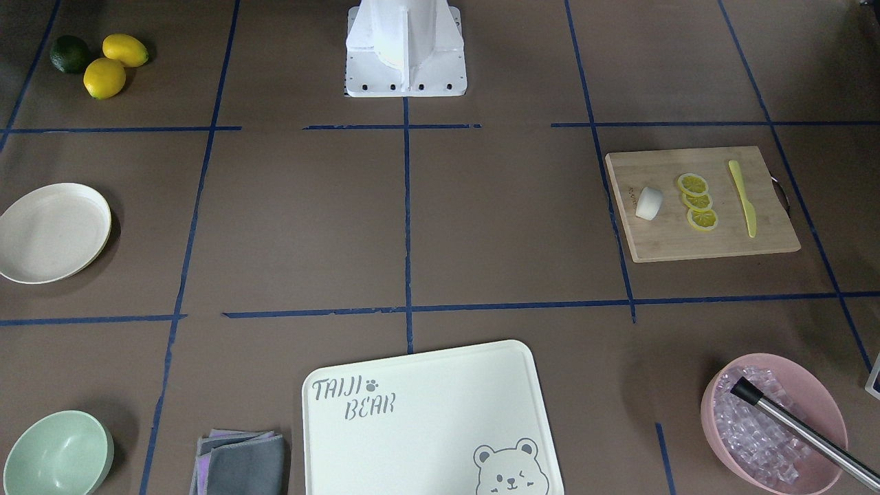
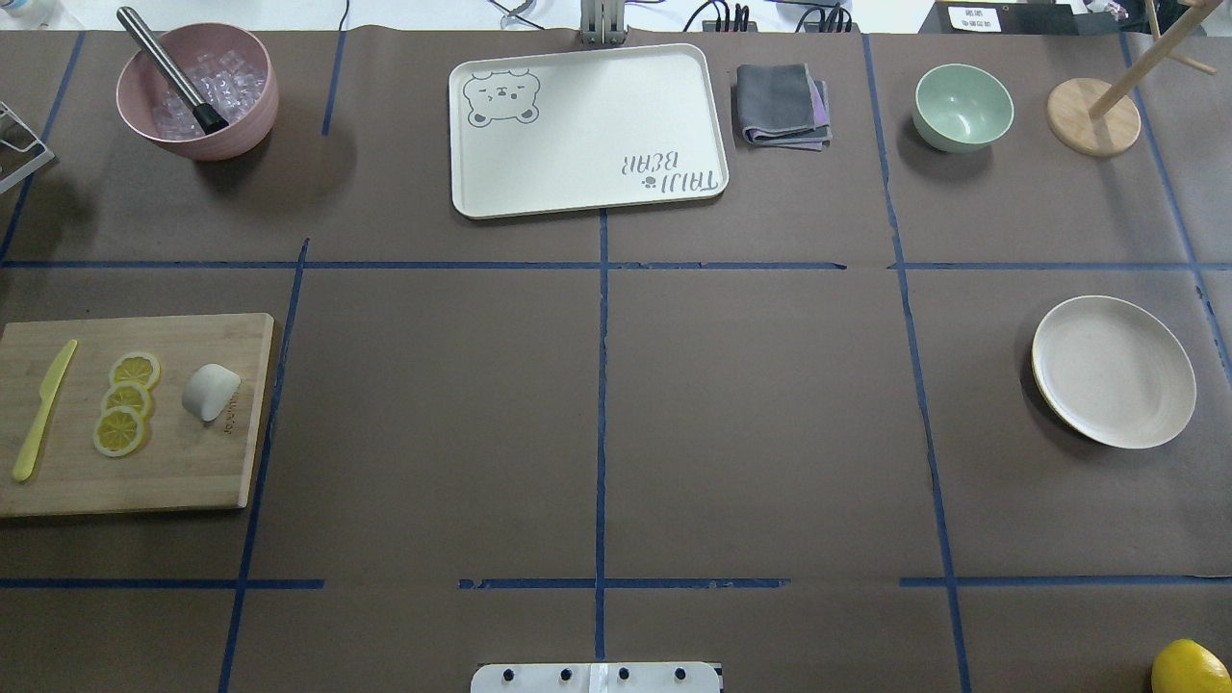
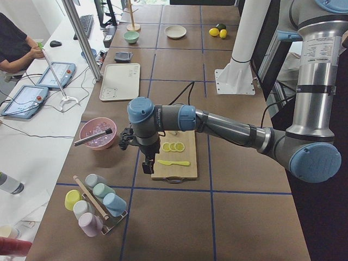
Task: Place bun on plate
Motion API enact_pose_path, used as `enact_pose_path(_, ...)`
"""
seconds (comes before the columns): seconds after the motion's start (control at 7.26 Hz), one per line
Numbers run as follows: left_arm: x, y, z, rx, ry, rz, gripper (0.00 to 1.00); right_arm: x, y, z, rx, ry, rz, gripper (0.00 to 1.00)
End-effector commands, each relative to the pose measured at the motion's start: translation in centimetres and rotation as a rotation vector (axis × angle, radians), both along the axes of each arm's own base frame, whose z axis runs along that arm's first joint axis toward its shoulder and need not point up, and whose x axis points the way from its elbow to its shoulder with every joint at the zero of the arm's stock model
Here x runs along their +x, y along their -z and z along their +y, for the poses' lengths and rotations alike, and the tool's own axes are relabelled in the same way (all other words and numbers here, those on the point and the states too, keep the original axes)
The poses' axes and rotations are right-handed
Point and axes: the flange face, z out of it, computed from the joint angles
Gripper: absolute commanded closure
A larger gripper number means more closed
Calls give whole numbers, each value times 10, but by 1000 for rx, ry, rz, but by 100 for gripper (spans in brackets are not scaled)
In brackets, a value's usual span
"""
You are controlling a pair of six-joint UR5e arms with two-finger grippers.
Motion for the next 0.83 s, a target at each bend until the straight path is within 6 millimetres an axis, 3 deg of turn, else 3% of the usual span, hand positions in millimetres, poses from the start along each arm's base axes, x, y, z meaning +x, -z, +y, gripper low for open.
enact_pose_path(0.0,0,-5,5,-9,-1,1,0,-2,0,7,8,7,-9,0)
enact_pose_path(0.14,1,-8,12,-14,-4,5,0,-4,4,8,7,2,-27,0)
enact_pose_path(0.28,1,-11,14,-20,-4,5,0,-23,12,6,5,28,-54,0)
enact_pose_path(0.41,1,-11,15,-22,-3,8,0,-53,15,20,-37,59,-66,0)
enact_pose_path(0.55,1,-21,28,-38,-4,9,0,-84,21,15,-67,21,-31,0)
enact_pose_path(0.69,1,-14,36,-28,-2,11,0,-114,15,25,-77,-41,21,1)
